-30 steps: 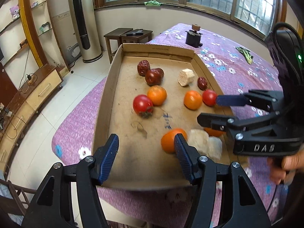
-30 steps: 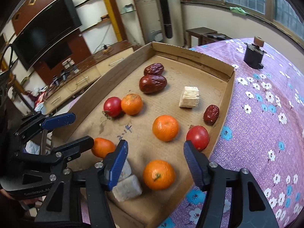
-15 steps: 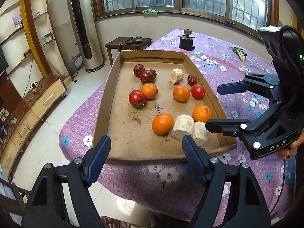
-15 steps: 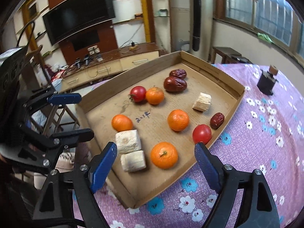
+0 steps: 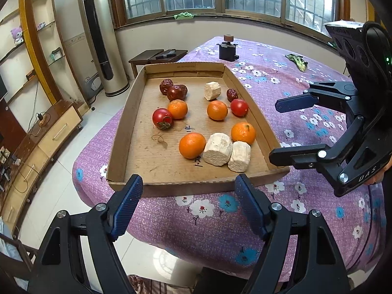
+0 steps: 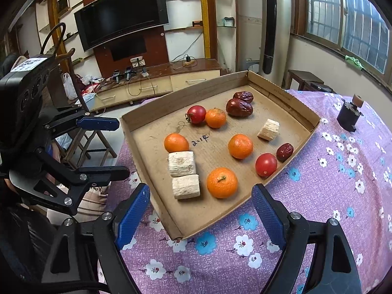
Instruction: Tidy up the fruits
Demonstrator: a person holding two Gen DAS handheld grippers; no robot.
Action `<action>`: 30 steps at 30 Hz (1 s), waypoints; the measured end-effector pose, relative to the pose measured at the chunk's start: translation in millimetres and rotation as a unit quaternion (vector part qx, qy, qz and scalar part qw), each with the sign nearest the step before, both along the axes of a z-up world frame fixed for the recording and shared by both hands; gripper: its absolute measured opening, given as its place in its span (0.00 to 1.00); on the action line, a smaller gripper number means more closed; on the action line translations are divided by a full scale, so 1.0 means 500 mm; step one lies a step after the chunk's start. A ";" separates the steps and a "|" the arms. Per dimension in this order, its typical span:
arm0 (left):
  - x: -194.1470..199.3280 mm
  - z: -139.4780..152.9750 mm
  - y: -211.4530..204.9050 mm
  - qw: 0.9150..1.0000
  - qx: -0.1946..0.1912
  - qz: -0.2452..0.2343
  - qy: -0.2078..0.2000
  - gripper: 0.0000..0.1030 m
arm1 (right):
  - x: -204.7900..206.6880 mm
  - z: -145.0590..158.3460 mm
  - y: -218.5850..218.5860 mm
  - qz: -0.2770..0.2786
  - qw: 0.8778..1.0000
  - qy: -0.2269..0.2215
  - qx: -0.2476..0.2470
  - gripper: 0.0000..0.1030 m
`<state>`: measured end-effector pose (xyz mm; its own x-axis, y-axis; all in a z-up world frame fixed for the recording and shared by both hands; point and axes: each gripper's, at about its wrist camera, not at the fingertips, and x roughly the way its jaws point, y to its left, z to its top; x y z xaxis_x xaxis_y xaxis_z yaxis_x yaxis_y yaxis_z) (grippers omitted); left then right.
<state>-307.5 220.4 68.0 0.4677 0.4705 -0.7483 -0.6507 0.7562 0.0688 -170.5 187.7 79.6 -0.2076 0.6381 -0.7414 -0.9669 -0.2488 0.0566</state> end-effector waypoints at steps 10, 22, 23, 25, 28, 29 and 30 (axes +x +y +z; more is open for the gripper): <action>-0.006 -0.006 -0.003 1.000 -0.004 0.004 0.002 0.75 | -0.021 -0.005 -0.007 0.019 1.000 -0.020 -0.002 0.84; -0.008 -0.008 0.000 1.000 -0.012 0.004 0.000 0.75 | -0.021 -0.007 -0.008 0.023 0.999 -0.023 -0.003 0.84; -0.008 -0.008 0.000 1.000 -0.010 0.005 0.000 0.75 | -0.023 -0.008 -0.008 0.024 0.999 -0.023 -0.004 0.84; -0.010 -0.007 0.000 1.000 -0.009 0.005 0.000 0.75 | -0.025 -0.009 -0.007 0.025 0.999 -0.022 -0.005 0.84; -0.010 -0.008 0.001 1.000 -0.012 0.005 0.000 0.75 | -0.029 -0.010 -0.006 0.029 0.999 -0.022 -0.005 0.84; -0.011 -0.009 0.002 1.000 -0.013 0.004 0.000 0.75 | -0.030 -0.010 -0.006 0.030 0.999 -0.022 -0.005 0.84; -0.012 -0.009 0.002 1.000 -0.014 0.004 -0.002 0.75 | -0.032 -0.011 -0.006 0.032 0.999 -0.022 -0.005 0.84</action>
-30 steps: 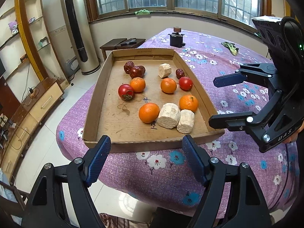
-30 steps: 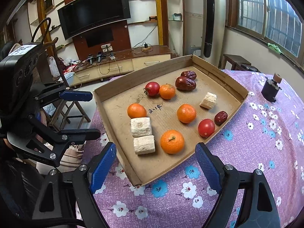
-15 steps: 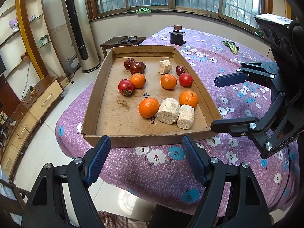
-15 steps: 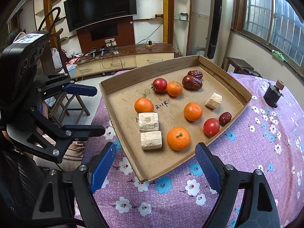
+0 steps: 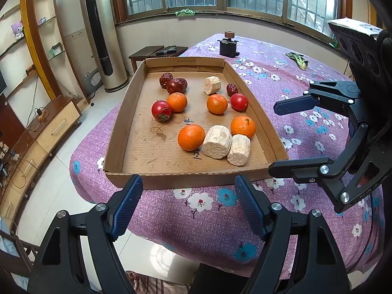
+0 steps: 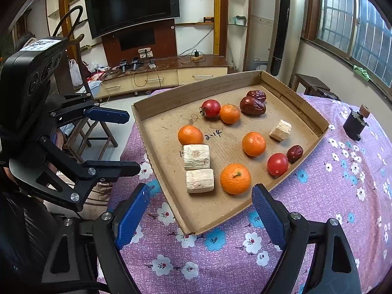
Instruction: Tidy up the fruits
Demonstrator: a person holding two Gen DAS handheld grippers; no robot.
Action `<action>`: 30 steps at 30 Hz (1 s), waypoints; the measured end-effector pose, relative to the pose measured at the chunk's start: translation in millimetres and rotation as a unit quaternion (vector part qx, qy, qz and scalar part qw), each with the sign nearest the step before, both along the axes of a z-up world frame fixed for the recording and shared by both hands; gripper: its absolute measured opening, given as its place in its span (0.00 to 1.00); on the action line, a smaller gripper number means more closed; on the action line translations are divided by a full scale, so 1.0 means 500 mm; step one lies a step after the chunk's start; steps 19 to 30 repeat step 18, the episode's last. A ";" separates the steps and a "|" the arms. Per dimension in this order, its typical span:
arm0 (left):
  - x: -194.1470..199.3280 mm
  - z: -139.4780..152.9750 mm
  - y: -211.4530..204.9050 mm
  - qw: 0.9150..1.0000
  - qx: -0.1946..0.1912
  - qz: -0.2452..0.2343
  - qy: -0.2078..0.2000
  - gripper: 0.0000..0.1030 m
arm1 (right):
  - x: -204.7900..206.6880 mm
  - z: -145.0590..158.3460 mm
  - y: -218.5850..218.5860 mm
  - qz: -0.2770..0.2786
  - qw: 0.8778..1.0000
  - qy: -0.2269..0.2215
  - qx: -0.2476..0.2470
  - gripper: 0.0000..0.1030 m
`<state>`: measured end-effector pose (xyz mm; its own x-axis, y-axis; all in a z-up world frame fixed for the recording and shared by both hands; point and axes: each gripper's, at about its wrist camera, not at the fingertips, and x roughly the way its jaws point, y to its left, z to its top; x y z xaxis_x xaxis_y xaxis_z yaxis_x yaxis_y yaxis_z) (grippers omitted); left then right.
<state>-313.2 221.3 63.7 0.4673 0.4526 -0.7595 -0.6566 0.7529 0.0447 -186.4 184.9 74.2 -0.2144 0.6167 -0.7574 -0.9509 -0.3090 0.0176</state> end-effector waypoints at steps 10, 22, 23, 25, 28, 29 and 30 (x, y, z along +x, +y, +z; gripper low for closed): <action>-0.003 0.002 0.003 1.000 -0.001 0.001 -0.006 0.75 | -0.008 -0.001 0.006 0.005 1.000 -0.002 -0.002 0.84; 0.001 0.006 0.004 1.000 0.000 -0.003 -0.004 0.75 | -0.008 -0.006 0.004 0.005 1.000 0.005 -0.002 0.84; 0.001 0.006 0.004 1.000 0.000 -0.003 -0.004 0.75 | -0.008 -0.006 0.004 0.005 1.000 0.005 -0.002 0.84; 0.001 0.006 0.004 1.000 0.000 -0.003 -0.004 0.75 | -0.008 -0.006 0.004 0.005 1.000 0.005 -0.002 0.84; 0.001 0.006 0.004 1.000 0.000 -0.003 -0.004 0.75 | -0.008 -0.006 0.004 0.005 1.000 0.005 -0.002 0.84; 0.001 0.006 0.004 1.000 0.000 -0.003 -0.004 0.75 | -0.008 -0.006 0.004 0.005 1.000 0.005 -0.002 0.84; 0.001 0.006 0.004 1.000 0.000 -0.003 -0.004 0.75 | -0.008 -0.006 0.004 0.005 1.000 0.005 -0.002 0.84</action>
